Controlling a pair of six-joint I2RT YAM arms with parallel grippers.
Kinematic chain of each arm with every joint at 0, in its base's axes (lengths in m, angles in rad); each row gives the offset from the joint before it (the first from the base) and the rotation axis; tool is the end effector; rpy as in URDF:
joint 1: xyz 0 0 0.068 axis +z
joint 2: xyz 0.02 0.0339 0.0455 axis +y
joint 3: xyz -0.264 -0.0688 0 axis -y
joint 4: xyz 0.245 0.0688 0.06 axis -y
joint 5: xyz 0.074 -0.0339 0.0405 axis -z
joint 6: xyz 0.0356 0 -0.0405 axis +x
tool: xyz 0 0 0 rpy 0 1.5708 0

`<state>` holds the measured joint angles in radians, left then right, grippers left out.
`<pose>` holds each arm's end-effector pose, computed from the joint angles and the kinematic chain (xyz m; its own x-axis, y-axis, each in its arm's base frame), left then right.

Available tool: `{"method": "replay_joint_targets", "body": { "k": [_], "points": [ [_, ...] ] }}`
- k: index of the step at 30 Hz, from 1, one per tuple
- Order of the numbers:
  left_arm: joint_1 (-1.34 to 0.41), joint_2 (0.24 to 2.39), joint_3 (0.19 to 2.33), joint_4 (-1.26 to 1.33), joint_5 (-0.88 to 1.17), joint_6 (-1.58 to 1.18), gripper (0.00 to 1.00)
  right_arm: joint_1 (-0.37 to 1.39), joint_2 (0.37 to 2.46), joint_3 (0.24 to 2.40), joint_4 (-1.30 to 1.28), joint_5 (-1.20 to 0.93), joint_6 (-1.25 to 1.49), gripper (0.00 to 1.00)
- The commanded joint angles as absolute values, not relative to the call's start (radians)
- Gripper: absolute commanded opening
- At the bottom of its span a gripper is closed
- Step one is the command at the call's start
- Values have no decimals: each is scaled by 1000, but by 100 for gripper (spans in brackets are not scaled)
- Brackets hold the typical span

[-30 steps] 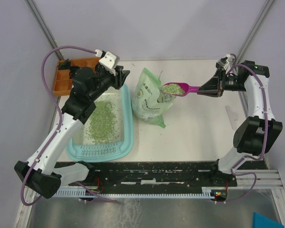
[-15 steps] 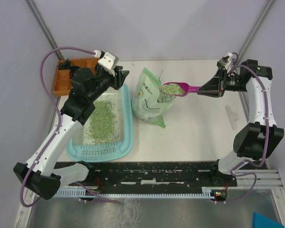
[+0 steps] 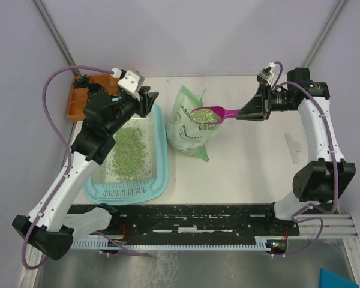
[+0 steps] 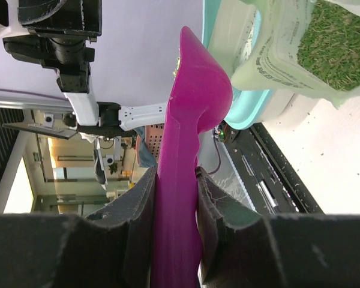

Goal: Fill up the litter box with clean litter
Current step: Pour the cat litter into the litter box.

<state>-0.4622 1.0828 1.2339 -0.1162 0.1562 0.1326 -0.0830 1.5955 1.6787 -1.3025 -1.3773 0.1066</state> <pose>0.2110 -0.1113 0.4467 0.1076 0.0923 -0.9899 0.5704 0.8098 0.1375 0.2954 0.0105 0.3817 -0.9644 0.1008 -0.2443 -0.2194 0.2101 0.9527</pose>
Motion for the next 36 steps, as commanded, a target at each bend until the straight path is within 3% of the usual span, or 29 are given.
{"method": "replay_joint_targets", "body": {
  "k": [1, 13, 36],
  "points": [
    [-466, 1030, 1222, -103, 121, 173, 45, -18, 1544, 1724, -1105, -1388, 282, 2],
    [-466, 947, 1221, -205, 10, 148, 45, 139, 1536, 1661, -597, -1347, 721, 2],
    [-466, 803, 1179, -257, -237, 118, 45, 427, 1694, 1789, -462, -1324, 839, 2]
  ]
}}
